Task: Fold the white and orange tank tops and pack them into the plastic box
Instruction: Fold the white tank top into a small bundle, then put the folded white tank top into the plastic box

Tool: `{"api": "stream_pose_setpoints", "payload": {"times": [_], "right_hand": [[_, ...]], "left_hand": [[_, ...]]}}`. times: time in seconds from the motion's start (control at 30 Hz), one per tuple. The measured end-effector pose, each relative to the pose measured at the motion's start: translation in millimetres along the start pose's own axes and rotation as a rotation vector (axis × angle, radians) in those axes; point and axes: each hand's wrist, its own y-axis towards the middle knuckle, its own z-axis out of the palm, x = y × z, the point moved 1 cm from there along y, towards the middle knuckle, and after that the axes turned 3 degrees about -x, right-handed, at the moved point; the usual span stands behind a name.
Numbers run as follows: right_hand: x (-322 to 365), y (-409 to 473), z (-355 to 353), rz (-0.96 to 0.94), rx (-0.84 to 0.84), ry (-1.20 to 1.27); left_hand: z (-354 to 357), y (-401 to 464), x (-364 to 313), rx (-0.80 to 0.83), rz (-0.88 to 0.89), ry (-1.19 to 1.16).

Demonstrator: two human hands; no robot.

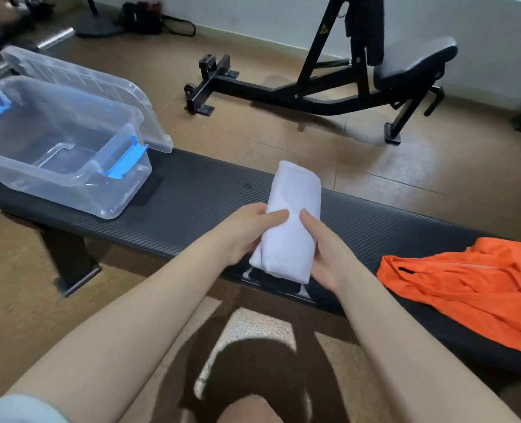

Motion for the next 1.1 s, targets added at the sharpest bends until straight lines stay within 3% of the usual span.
{"api": "stream_pose_setpoints", "payload": {"times": [0.13,0.2,0.4,0.63,0.87,1.1], "right_hand": [[10.7,-26.0,36.2,0.054,0.078,0.170],[31.2,-40.1,57.2,0.049,0.049,0.141],[116.9,-91.2,131.2,0.150,-0.064,-0.099],[207.0,-108.8,257.1,0.092,0.171,-0.286],[150.1,-48.1,376.0,0.071,0.237,-0.343],[37.9,58.4,460.3,0.087,0.001,-0.368]], "left_hand": [[-8.0,-39.2,-43.3,-0.119,0.085,0.249],[-23.8,-56.9,-73.5,-0.232,0.157,0.374],[-79.5,-126.9,-161.6,-0.401,-0.004,0.192],[-165.7,-186.9,-257.7,-0.631,0.068,0.289],[-300.6,-175.8,-271.2,-0.882,0.029,0.315],[-434.6,-103.0,-228.6,-0.628,-0.059,0.654]]}}
